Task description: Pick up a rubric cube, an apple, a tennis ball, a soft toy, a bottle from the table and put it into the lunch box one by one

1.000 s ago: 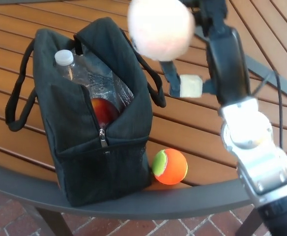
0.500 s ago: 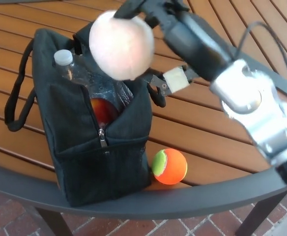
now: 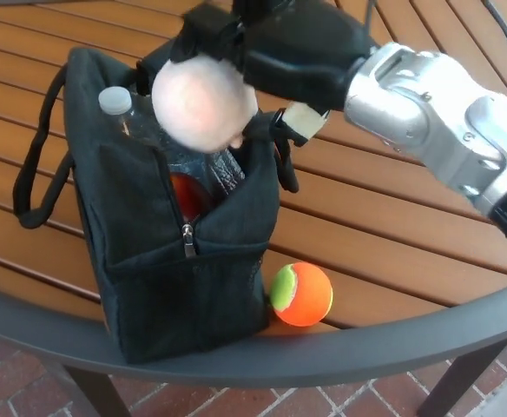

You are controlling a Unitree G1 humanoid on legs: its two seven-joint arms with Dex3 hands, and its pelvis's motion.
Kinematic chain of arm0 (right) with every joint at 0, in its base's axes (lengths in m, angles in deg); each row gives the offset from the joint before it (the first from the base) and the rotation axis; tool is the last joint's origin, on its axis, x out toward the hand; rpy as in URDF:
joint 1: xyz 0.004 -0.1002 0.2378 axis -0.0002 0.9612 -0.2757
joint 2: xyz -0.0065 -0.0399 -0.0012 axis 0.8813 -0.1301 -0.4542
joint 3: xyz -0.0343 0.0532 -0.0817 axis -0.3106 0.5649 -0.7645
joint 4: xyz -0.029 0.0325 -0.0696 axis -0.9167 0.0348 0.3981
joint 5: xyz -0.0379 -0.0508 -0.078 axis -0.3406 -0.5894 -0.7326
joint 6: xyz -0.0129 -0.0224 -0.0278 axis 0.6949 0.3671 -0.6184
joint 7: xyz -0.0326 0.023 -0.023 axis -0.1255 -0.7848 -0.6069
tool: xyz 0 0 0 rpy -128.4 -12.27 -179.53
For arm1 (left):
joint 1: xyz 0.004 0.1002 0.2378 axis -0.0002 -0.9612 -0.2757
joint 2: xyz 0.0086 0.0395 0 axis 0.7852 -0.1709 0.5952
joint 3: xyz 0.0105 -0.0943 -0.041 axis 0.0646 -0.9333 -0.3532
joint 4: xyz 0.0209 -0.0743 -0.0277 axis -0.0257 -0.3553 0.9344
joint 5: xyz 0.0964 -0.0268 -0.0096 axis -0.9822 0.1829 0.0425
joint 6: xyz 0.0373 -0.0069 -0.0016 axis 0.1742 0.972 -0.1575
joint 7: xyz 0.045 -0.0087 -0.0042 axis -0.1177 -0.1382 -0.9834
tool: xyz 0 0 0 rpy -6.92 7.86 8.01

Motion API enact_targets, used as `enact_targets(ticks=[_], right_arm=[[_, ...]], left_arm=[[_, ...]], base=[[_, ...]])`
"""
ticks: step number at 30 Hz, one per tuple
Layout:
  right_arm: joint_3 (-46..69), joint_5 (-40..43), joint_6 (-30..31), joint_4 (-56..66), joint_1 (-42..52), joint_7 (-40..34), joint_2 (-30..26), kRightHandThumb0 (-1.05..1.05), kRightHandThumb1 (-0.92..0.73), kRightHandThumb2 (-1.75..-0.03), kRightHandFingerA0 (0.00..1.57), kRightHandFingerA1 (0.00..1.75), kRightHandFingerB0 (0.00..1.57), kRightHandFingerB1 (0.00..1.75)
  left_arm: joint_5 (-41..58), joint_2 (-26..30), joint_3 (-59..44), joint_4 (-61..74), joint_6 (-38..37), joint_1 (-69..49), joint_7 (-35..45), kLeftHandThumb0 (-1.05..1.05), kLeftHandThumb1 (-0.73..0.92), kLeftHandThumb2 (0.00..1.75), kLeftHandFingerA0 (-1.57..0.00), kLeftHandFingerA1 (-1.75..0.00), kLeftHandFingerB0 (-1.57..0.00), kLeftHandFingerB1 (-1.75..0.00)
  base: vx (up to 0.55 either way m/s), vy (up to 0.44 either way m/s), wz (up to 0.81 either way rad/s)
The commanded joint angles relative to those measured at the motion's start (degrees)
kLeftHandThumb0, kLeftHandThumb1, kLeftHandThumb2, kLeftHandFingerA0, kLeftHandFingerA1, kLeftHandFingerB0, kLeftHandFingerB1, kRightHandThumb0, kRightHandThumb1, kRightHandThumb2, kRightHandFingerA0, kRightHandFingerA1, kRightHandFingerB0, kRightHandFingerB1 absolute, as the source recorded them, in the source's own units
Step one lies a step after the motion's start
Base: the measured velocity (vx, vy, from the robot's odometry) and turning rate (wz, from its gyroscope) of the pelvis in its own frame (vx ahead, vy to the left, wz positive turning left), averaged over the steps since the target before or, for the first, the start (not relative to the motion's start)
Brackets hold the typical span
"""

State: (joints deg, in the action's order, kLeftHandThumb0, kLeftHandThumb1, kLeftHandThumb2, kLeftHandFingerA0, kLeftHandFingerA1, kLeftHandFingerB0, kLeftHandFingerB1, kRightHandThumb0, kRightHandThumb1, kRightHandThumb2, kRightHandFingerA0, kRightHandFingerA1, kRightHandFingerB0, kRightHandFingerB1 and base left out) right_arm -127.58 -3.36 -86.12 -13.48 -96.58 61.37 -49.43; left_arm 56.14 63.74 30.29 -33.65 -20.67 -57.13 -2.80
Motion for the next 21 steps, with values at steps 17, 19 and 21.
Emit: enact_targets(ticks=[17, 19, 21], right_arm=[[-12.5, -20.0, 6.2, -20.3, -3.4, -6.6, 16.2, -0.43, -0.8, -0.67, 0.87, 1.75, 0.68, 1.52], [-12.6, -20.5, 6.7, -20.7, -3.1, -6.8, 16.6, -0.43, -0.8, -0.67, 0.87, 1.75, 0.68, 1.52], [-12.5, -20.8, 6.8, -20.9, -3.0, -6.9, 16.7, -0.43, -0.8, -0.67, 0.87, 1.75, 0.68, 1.52]], left_arm=[[-0.9, -0.3, 1.1, 0.2, -4.4, 0.0, -0.6, 0.04, 0.58, 0.99, -1.12, -1.2, -0.95, -1.02], [-1.1, -0.2, 1.3, 0.0, -4.4, 0.0, -0.8, 0.04, 0.58, 0.99, -1.12, -1.2, -0.95, -1.02], [-1.1, -0.2, 1.3, 0.0, -4.4, 0.0, -0.8, 0.04, 0.58, 0.99, -1.12, -1.2, -0.95, -1.02]], base=[[0.0, 0.0, 0.0], [0.0, 0.0, 0.0], [0.0, 0.0, 0.0]])
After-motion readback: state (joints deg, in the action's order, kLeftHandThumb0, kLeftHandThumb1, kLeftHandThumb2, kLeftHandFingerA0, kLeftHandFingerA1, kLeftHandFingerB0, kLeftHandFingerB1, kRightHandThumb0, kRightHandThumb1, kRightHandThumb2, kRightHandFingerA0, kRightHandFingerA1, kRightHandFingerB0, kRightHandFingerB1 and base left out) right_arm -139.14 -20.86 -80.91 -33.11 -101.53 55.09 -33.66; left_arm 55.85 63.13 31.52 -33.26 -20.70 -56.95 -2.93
